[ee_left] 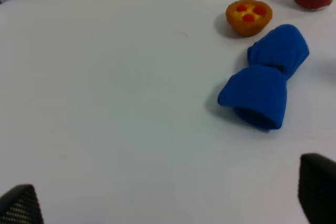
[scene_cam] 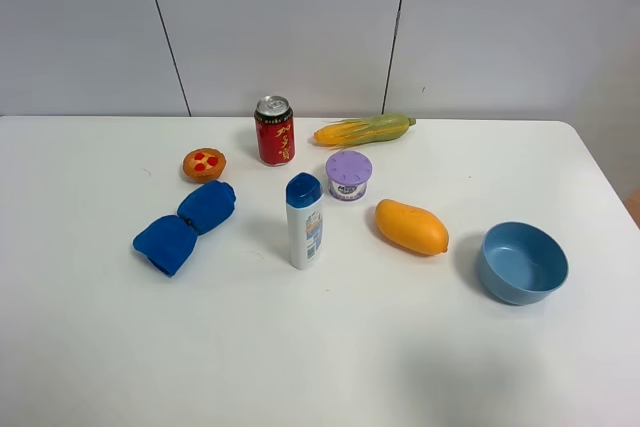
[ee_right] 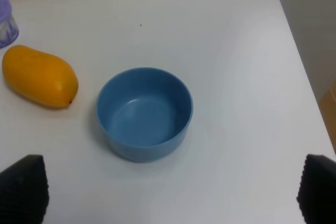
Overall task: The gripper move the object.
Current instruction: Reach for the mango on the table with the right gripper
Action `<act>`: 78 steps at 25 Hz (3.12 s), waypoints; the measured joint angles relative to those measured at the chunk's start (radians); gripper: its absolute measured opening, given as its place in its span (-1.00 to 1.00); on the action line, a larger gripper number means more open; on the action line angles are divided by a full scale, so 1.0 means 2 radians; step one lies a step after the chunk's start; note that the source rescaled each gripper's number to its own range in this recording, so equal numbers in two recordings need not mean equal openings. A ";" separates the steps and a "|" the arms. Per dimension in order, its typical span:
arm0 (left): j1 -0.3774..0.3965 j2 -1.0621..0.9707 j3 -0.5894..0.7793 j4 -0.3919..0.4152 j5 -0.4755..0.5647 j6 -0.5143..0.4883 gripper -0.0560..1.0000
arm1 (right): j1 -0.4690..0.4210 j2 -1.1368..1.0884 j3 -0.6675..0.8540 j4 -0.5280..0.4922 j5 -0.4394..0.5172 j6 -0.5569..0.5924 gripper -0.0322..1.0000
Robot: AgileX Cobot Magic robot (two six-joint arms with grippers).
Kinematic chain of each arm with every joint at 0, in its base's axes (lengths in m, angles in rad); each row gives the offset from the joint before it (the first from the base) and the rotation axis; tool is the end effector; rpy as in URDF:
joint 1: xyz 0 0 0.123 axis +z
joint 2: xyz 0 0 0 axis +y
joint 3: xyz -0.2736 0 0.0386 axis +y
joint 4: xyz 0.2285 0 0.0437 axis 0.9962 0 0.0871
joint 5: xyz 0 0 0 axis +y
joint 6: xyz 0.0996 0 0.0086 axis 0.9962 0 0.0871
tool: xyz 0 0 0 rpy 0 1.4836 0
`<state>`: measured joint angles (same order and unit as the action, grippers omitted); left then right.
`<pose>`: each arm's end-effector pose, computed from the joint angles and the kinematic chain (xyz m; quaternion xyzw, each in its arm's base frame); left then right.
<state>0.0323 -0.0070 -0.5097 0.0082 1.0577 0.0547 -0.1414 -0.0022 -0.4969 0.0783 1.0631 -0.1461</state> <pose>-0.0070 0.0005 0.2666 0.0093 0.8480 0.0271 0.5292 -0.0043 0.0075 0.2630 -0.0035 0.8534 -0.0357 0.5200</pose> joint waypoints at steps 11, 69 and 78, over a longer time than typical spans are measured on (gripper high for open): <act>0.000 0.000 0.000 0.000 0.000 0.000 1.00 | 0.006 0.000 0.000 0.032 0.000 0.000 1.00; 0.000 0.000 0.000 0.000 0.000 0.000 1.00 | 0.219 0.934 -0.372 -0.007 -0.110 -0.296 0.81; 0.000 0.000 0.000 0.000 0.000 0.000 1.00 | 0.250 0.975 -0.385 0.002 -0.112 -0.296 0.80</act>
<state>0.0323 -0.0070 -0.5097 0.0082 1.0577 0.0555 0.3592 1.9484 -1.2675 0.0830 0.8391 -0.7381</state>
